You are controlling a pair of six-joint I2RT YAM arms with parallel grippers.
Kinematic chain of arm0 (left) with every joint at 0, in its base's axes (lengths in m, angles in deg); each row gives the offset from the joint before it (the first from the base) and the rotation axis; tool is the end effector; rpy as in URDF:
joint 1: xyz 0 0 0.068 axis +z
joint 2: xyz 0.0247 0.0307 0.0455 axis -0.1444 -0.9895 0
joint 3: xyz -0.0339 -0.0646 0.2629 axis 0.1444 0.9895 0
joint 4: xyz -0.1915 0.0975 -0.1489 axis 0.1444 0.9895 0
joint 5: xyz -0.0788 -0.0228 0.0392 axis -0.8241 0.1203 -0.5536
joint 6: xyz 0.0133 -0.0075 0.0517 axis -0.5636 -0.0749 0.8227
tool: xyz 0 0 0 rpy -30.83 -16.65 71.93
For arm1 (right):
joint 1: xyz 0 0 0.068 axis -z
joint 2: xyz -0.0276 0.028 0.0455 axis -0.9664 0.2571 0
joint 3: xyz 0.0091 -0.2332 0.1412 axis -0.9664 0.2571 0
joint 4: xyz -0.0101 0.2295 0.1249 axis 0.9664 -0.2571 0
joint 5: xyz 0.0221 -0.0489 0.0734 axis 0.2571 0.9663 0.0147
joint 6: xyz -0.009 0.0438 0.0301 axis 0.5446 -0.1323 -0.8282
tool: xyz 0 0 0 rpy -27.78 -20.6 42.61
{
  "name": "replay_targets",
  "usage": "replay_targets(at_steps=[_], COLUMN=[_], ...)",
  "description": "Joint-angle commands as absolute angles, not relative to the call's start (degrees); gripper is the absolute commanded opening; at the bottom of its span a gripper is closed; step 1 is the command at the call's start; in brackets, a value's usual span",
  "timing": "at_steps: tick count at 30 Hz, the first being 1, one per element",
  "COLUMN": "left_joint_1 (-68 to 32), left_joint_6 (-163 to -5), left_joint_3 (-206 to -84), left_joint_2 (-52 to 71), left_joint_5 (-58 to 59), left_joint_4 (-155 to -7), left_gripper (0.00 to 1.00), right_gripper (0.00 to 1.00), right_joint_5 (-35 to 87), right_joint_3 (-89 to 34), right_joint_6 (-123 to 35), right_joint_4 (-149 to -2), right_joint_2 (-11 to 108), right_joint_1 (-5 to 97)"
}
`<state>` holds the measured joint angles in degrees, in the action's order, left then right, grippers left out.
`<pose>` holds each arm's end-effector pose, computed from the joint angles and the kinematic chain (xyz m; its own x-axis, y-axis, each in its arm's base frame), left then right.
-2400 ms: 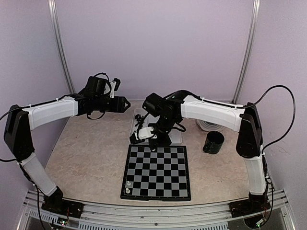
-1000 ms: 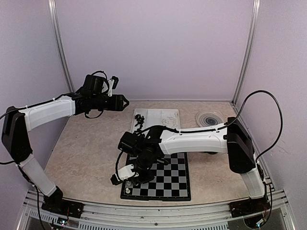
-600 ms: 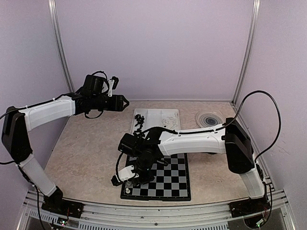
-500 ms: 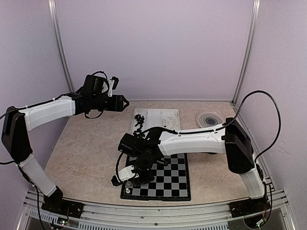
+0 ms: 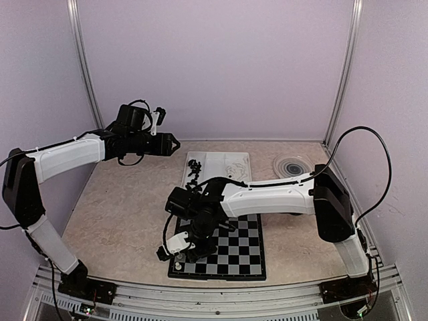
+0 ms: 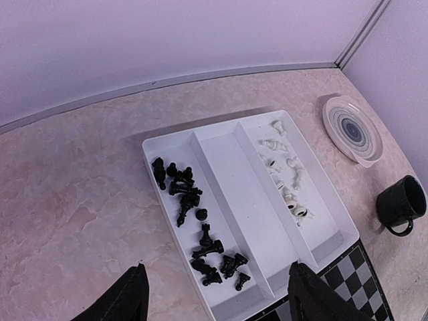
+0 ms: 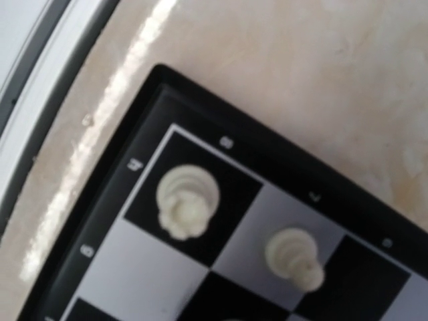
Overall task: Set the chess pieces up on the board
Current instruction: Place the pawn at b2, then move the pawn to b2.
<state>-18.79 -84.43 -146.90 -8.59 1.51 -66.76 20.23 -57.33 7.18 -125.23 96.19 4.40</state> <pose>0.3360 -0.1770 0.2961 -0.5633 0.0656 -0.8236 0.4465 0.8629 -0.2366 0.1456 0.4415 0.1758 0.4335 -0.8234 -0.3662 -0.8912 -0.4519 -0.0389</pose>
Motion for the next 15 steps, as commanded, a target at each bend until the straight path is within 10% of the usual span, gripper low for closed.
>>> replay_targets(at_steps=[1, 15], left_joint_1=[-18.7, -18.7], left_joint_6=[-84.2, -84.2], left_joint_3=[-147.7, -148.0], left_joint_2=[-8.0, -8.6], left_joint_5=[0.4, -0.2], left_joint_4=[-66.8, -66.4], left_gripper=[0.71, 0.71], right_gripper=[0.32, 0.34], right_joint_5=[20.2, 21.3], right_joint_3=[-56.6, -54.3], right_joint_6=[8.0, 7.8], right_joint_4=[-128.2, -127.4], right_joint_2=[94.8, 95.2], right_joint_1=[4.5, 7.2])
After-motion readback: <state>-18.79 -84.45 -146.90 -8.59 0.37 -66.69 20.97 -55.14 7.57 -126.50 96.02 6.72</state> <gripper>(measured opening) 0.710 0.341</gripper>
